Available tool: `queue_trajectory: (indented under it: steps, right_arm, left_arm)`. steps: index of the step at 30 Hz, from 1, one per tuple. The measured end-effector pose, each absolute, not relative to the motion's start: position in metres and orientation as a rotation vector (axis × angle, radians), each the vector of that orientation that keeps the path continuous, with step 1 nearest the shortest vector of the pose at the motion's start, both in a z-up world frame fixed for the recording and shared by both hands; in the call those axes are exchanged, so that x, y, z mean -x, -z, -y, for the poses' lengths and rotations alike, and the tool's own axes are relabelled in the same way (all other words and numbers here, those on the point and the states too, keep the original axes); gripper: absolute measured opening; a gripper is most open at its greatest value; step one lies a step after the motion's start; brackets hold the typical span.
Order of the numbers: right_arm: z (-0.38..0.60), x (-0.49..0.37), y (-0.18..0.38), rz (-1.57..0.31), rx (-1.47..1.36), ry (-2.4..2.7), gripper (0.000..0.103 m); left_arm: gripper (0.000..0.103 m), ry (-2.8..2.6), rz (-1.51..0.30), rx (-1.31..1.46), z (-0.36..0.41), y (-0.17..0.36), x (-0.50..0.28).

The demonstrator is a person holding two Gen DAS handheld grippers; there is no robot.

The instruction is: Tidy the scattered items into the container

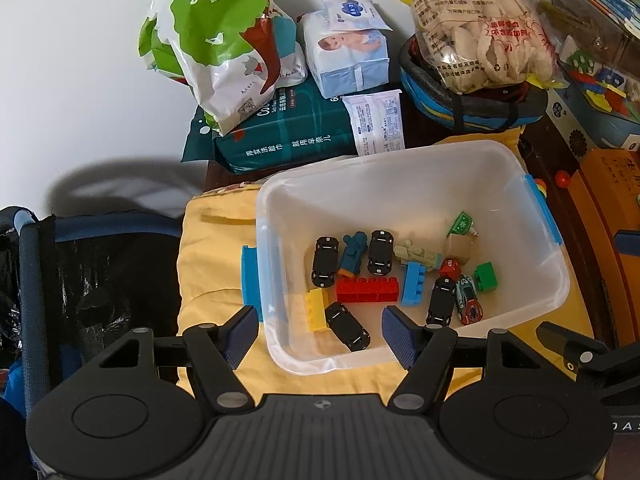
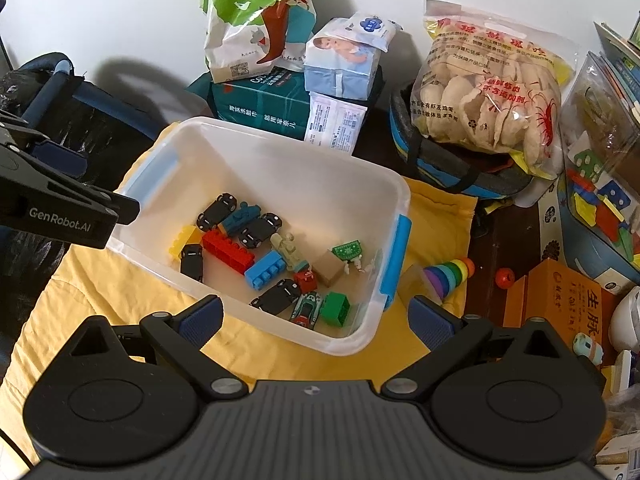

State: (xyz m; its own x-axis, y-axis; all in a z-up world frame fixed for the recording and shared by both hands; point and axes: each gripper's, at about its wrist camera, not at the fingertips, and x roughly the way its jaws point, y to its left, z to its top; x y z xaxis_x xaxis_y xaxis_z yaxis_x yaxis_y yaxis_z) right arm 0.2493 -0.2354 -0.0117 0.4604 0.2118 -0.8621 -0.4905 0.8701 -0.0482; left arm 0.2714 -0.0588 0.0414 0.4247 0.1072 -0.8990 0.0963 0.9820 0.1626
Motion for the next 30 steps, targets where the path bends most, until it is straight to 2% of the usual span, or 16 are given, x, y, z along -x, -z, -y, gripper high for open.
queue_trajectory:
  steps: [30]
  right_arm:
    - [0.2317, -0.2461, 0.009, -1.003, 0.314, -0.44, 0.101]
  left_arm:
    - [0.071, -0.022, -1.125, -0.205, 0.0589, -0.0447, -0.2669]
